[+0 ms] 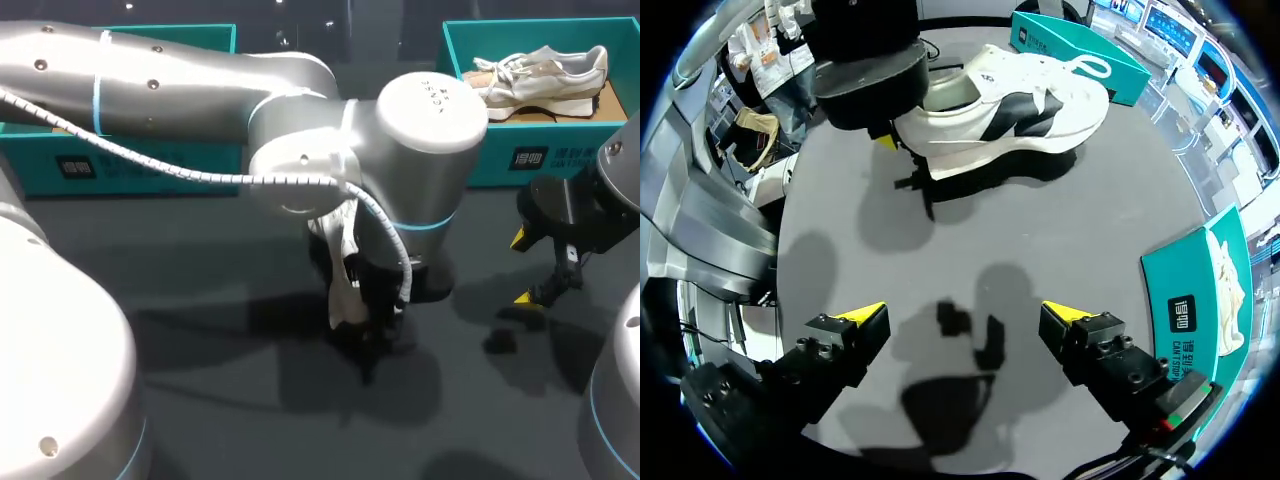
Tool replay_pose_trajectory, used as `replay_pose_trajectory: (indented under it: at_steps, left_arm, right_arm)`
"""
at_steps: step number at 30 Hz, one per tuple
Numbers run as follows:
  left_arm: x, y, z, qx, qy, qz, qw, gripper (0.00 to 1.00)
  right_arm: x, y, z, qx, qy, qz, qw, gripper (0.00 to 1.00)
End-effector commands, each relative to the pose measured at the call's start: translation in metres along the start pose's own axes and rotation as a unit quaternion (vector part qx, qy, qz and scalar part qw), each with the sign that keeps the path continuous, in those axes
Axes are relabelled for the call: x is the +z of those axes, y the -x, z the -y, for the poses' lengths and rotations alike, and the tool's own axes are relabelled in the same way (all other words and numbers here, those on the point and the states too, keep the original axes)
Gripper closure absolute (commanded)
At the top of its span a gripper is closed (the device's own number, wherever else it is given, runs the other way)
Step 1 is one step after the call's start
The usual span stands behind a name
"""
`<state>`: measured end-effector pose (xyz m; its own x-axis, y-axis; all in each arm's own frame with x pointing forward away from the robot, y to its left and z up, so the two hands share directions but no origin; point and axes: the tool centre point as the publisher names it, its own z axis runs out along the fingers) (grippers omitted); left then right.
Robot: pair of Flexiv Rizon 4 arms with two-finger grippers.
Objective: Take the shoe out of the shoebox, open the shoe tongue, remove and reinsert the insole, then place the shoe into the shoebox
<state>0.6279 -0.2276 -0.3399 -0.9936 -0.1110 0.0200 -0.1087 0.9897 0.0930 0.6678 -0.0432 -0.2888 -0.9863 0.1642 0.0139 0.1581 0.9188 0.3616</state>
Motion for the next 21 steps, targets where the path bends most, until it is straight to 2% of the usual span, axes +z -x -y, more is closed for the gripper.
replay_pose_trajectory:
  at_steps: [1,6,21]
  left_arm:
    - [-0.056,0.021,-0.023,0.003,-0.008,-0.003,1.0,1.0]
    - [-0.099,0.052,-0.045,0.017,-0.02,0.003,1.0,1.0]
    - [-0.099,0.052,-0.045,0.017,-0.02,0.003,1.0,1.0]
  right_arm:
    - [0.0,-0.001,0.0,0.0,0.0,0.001,1.0,0.0]
    - [0.0,-0.001,0.0,0.0,0.0,0.001,1.0,0.0]
    - [0.0,-0.001,0.0,0.0,0.0,0.001,1.0,0.0]
